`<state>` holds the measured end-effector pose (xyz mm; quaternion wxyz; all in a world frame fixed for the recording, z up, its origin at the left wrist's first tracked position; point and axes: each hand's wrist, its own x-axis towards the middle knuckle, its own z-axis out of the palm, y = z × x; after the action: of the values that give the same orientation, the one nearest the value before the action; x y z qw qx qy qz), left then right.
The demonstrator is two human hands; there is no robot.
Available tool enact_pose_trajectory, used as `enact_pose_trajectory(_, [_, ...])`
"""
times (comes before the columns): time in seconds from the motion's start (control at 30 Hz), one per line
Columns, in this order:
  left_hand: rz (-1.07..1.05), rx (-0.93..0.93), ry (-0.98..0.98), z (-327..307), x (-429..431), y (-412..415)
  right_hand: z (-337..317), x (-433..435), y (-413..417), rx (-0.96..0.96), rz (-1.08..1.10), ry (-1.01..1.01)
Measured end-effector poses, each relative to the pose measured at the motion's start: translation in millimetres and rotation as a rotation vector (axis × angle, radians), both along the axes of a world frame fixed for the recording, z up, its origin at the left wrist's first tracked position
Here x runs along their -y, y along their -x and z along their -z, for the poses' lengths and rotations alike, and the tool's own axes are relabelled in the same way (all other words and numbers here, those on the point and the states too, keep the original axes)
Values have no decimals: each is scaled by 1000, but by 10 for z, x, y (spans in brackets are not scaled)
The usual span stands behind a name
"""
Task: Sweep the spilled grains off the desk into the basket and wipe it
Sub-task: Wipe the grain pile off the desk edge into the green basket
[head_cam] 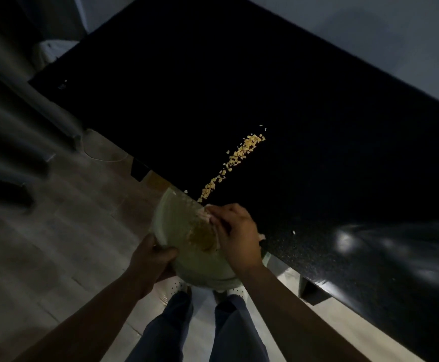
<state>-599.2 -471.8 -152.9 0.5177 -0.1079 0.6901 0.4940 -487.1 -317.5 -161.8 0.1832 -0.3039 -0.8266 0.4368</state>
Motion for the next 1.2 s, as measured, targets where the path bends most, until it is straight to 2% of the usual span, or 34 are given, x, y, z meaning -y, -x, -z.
enact_pose_trajectory(0.13, [1, -12, -3, 10, 76, -36, -93, 239, -152, -12, 28, 30])
enact_pose_trajectory(0.4, [40, -62, 64, 69, 99, -187, -544, -111, -716, -128, 423, -10])
enact_pose_trajectory(0.53, [37, -35, 41, 39, 9, -329, -570, -423, -1093, -62, 607, -23])
enact_pose_trajectory(0.67, [29, -42, 50, 49, -63, -441, -363, -637, -1247, 26, 690, -15])
enact_pose_trajectory(0.87, [28, -62, 56, 139, -34, -456, -105, -647, -1038, 56, 652, -18])
enact_pose_trajectory(0.97, [48, -97, 77, 165, 24, -401, -95, -500, -849, 29, 545, -31])
enact_pose_trajectory(1.2, [-54, -48, 17, 96, 72, -254, -88, 99, -395, 37, 262, 8])
